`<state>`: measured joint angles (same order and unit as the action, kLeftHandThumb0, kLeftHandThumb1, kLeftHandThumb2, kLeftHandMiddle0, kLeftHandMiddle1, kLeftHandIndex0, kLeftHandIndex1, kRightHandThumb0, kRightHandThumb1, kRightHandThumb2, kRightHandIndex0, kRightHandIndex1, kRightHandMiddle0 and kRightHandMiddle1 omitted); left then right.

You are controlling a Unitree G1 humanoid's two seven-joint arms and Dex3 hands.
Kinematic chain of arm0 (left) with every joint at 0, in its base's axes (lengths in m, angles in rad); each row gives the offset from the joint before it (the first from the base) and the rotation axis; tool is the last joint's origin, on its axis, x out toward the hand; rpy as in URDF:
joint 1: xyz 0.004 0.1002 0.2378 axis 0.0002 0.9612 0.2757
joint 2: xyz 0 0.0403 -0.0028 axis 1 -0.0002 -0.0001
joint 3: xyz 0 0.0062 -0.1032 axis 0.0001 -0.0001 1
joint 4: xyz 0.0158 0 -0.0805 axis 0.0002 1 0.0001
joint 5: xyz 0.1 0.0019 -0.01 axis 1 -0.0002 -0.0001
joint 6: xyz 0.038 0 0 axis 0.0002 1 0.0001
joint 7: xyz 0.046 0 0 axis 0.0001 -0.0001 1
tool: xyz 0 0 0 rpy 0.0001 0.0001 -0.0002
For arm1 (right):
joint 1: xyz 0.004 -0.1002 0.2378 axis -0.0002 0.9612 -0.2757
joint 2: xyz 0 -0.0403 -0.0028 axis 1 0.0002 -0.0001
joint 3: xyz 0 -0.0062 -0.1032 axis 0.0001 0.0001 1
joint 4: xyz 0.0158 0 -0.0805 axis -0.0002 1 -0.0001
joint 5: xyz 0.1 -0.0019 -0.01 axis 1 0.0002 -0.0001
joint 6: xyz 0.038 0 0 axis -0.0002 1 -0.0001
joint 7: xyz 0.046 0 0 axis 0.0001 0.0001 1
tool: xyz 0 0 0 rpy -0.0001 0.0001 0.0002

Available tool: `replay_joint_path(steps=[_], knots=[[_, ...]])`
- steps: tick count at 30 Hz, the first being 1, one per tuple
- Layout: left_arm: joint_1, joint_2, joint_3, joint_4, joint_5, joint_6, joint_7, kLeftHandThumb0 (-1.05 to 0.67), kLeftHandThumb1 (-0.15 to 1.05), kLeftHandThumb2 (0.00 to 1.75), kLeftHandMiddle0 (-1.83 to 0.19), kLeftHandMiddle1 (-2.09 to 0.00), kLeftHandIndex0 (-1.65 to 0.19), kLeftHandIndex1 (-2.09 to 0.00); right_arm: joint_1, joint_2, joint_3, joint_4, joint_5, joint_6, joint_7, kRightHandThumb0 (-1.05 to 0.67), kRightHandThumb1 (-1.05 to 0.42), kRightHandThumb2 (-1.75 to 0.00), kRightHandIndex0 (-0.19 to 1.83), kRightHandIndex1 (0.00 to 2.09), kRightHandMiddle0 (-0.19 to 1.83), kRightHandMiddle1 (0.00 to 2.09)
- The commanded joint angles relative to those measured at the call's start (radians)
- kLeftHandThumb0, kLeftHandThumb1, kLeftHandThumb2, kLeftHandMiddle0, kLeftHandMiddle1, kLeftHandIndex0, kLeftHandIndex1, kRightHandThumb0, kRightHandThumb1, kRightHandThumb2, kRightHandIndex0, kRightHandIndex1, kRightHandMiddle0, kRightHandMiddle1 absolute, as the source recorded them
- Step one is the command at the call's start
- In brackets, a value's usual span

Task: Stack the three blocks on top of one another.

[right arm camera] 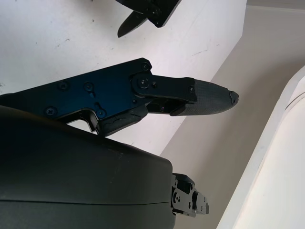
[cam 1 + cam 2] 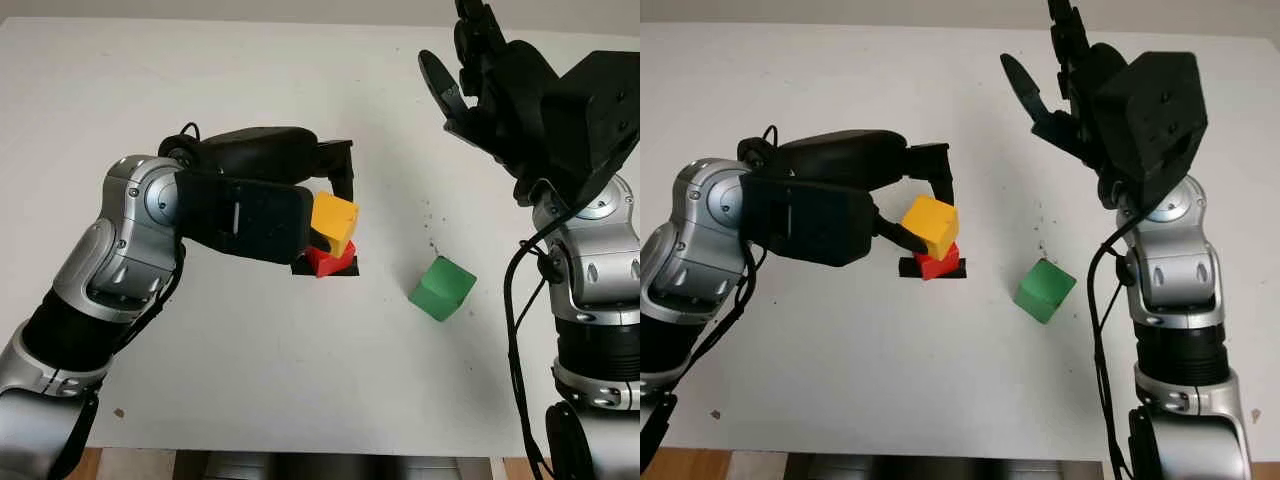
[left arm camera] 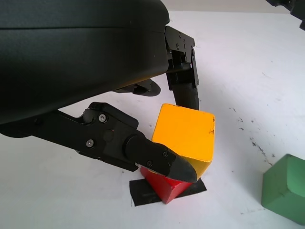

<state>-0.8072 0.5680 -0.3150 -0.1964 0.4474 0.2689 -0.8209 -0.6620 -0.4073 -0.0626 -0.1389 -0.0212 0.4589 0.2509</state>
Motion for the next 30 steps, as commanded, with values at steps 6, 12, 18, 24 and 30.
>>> replay_joint_path(steps=[6,12,18,24,30], knots=[[-0.044,0.028,-0.011,0.045,0.021,-0.064,-0.014,-0.4,1.05,0.13,-0.31,-0.05,-0.14,-1.84,0.015,0.002,-0.009,-0.026,0.001,-0.004,-0.011,-0.69,-1.05,-0.5,-0.19,0.02,-0.16,0.05],[-0.05,0.032,-0.011,0.075,0.041,-0.115,-0.014,-0.38,1.05,0.09,-0.33,-0.06,-0.19,-1.55,0.016,0.002,-0.007,-0.027,0.003,-0.008,-0.01,-0.68,-1.05,-0.5,-0.19,0.02,-0.16,0.05],[-0.053,0.04,-0.013,0.102,0.058,-0.197,-0.004,-0.4,1.05,0.08,-0.31,-0.05,-0.22,-1.56,0.015,0.003,-0.008,-0.026,0.008,-0.005,-0.01,-0.68,-1.05,-0.5,-0.19,0.03,-0.16,0.06],[-0.06,0.036,-0.014,0.12,0.072,-0.226,-0.019,-0.41,1.05,0.09,-0.34,-0.06,-0.21,-1.58,0.017,0.005,-0.006,-0.032,0.009,0.001,-0.015,-0.68,-1.05,-0.49,-0.19,0.02,-0.16,0.06],[-0.061,0.028,-0.009,0.121,0.051,-0.218,-0.047,-0.41,1.05,0.1,-0.33,-0.06,-0.22,-1.57,0.018,0.004,-0.006,-0.039,0.011,0.008,-0.016,-0.68,-1.05,-0.49,-0.19,0.02,-0.17,0.05]])
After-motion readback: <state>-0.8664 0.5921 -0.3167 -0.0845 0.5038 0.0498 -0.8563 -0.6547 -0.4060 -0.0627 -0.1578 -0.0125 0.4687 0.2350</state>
